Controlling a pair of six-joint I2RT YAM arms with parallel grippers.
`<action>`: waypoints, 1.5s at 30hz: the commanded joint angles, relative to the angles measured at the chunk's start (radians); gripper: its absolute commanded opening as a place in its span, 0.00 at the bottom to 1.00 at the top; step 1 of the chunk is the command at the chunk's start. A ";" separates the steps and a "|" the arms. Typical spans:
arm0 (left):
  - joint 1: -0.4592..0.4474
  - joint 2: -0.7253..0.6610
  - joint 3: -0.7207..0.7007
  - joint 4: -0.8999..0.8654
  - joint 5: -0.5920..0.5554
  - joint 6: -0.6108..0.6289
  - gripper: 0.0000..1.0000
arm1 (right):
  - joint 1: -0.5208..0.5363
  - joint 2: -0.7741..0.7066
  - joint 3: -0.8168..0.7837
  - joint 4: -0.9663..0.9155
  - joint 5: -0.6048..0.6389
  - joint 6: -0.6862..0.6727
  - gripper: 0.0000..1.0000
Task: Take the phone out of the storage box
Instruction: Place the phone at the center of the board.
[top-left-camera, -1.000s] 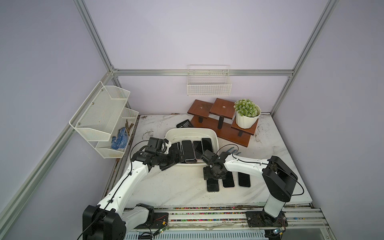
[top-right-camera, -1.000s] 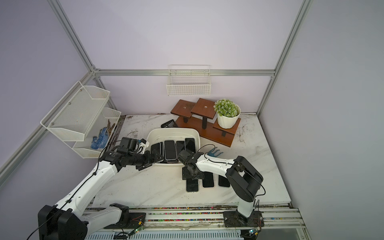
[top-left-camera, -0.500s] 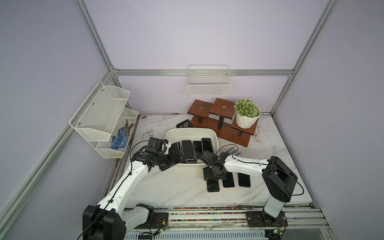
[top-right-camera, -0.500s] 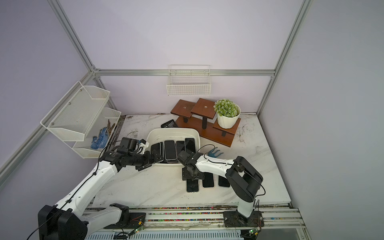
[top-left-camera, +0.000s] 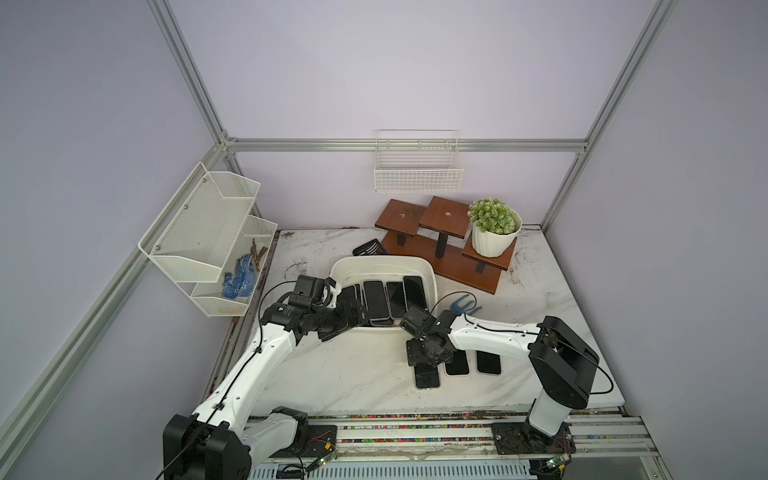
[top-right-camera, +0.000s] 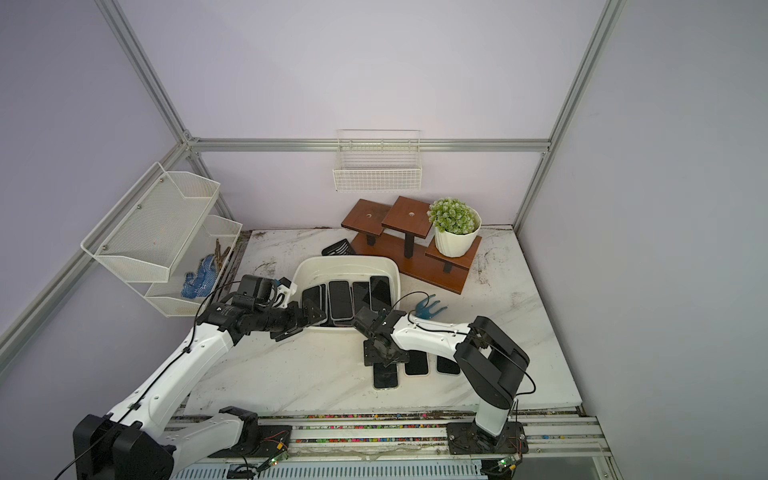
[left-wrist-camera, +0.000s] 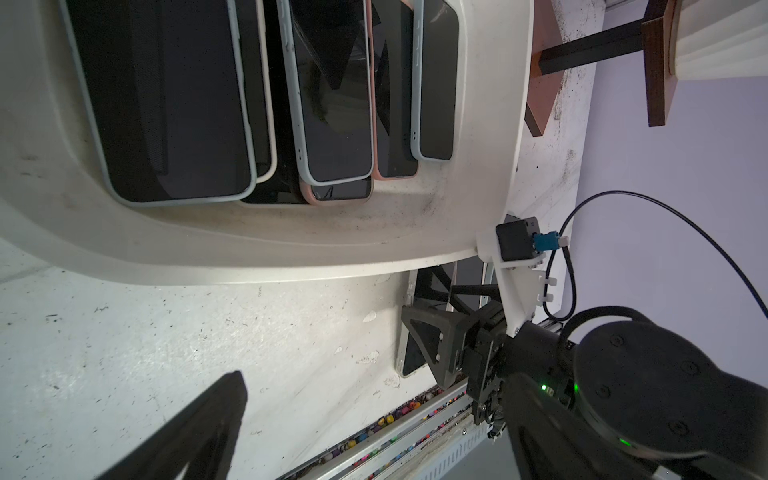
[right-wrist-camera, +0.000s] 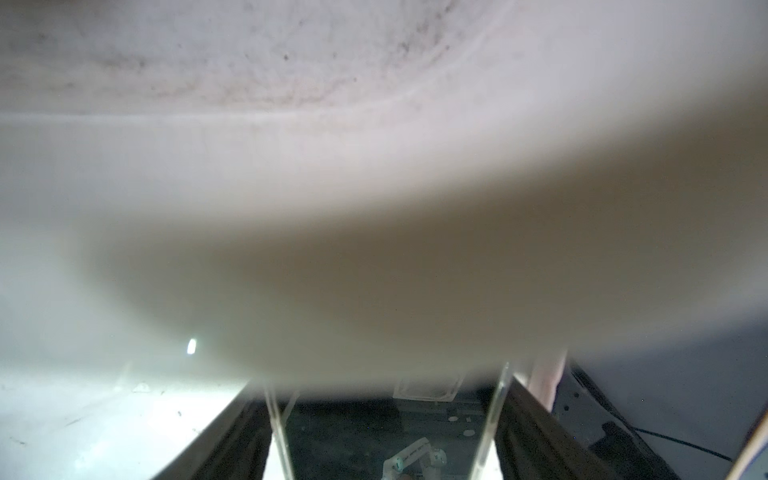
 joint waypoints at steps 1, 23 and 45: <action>-0.001 -0.016 0.000 0.028 -0.002 -0.007 1.00 | 0.009 -0.017 -0.006 -0.124 -0.021 0.027 0.82; 0.005 -0.013 -0.026 0.026 0.013 -0.002 1.00 | 0.067 0.090 0.069 -0.177 0.010 0.038 0.76; 0.013 -0.040 -0.019 0.000 0.001 0.016 1.00 | -0.040 -0.008 0.162 -0.255 0.084 -0.012 0.95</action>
